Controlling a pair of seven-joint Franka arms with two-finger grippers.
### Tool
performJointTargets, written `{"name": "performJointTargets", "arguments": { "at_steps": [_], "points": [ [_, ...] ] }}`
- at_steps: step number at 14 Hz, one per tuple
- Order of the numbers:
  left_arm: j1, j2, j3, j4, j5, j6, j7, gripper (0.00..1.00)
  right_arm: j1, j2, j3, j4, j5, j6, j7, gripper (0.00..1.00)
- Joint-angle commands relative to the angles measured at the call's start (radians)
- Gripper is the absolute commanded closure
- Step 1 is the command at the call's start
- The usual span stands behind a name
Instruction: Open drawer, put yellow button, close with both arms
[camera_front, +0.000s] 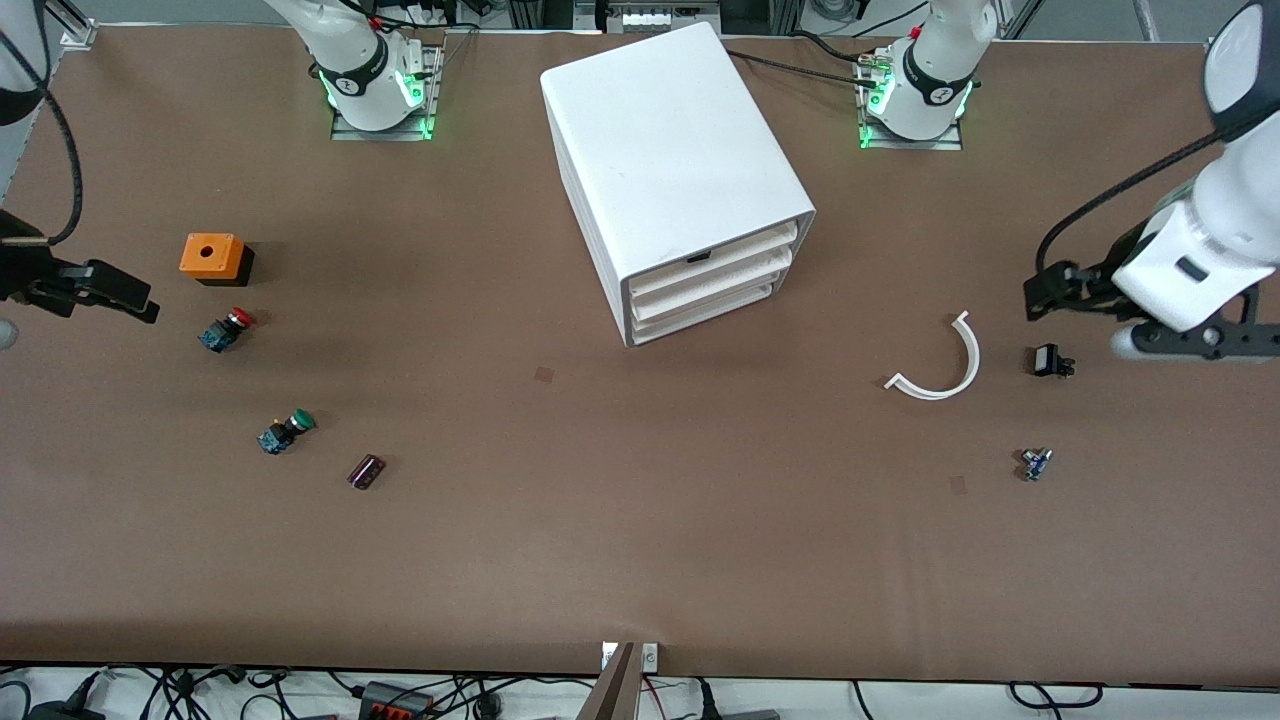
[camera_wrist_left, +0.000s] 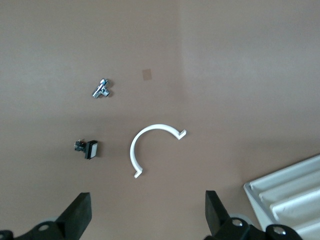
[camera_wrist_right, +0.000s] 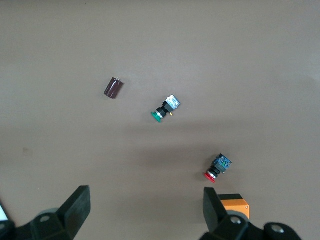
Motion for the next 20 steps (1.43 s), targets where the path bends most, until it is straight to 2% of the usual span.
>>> {"name": "performJointTargets", "arguments": {
  "at_steps": [1,4,20],
  "points": [
    [-0.136,-0.147,0.189,-0.161,-0.053,0.022,0.091,0.00,-0.006,-0.098,0.007,-0.120,-0.001,0.031,-0.024,0.00],
    [-0.156,-0.185,0.209,-0.219,-0.045,0.035,0.091,0.00,-0.007,-0.096,0.003,-0.102,-0.001,0.027,-0.037,0.00],
    [-0.154,-0.170,0.193,-0.199,-0.044,0.013,0.089,0.00,-0.006,-0.092,0.001,-0.100,-0.001,0.014,-0.090,0.00]
  ]
}}
